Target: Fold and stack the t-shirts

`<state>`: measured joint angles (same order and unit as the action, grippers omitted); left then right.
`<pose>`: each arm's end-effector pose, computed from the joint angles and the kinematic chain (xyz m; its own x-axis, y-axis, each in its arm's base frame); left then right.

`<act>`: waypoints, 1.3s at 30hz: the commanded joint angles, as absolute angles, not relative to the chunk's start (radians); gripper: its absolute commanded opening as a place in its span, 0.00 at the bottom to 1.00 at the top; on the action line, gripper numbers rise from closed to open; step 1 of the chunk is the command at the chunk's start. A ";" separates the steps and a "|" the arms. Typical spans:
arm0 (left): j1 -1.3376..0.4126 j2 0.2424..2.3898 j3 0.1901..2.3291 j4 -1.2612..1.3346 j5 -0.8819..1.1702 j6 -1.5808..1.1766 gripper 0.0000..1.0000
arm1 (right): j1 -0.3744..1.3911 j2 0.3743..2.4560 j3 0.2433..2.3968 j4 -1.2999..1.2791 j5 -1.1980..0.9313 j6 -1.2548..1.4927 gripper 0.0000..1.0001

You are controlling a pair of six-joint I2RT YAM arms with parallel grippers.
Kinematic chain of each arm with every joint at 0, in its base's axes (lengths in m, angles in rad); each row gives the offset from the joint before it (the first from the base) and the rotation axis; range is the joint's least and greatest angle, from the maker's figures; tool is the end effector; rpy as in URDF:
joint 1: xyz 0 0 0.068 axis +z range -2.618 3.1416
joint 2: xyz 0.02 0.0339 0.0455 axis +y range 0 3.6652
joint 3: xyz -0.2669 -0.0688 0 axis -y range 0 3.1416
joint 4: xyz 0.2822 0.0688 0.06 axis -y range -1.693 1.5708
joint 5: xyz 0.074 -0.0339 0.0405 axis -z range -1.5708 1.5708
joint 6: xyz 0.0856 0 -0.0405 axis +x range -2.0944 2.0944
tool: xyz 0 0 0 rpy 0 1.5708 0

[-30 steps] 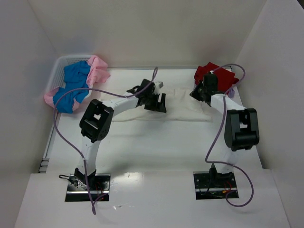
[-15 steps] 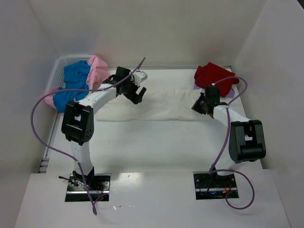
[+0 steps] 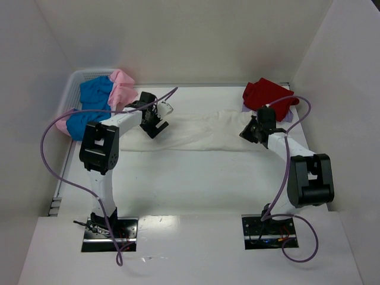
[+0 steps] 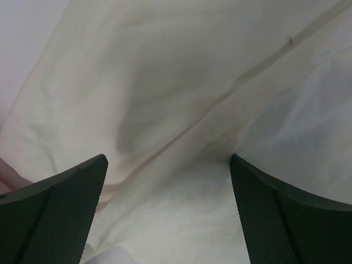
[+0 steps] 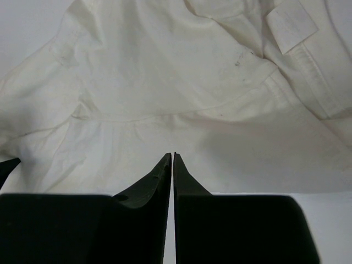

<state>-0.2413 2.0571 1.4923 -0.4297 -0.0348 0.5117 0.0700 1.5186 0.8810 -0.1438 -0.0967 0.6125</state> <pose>0.4883 -0.1171 0.1153 -0.6020 0.6521 -0.4608 0.5909 0.7520 0.2923 0.3801 0.0349 0.1481 -0.6542 0.5278 -0.5418 0.2910 0.8368 0.4638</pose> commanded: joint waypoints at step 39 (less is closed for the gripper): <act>-0.646 1.762 1.152 -0.764 0.392 -0.144 1.00 | 0.228 1.742 1.084 -0.268 0.153 0.615 0.49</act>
<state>-0.6214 1.8163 1.1877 -0.7763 0.2928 -0.0827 0.1875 1.6736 1.0133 -0.2605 0.0764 0.6121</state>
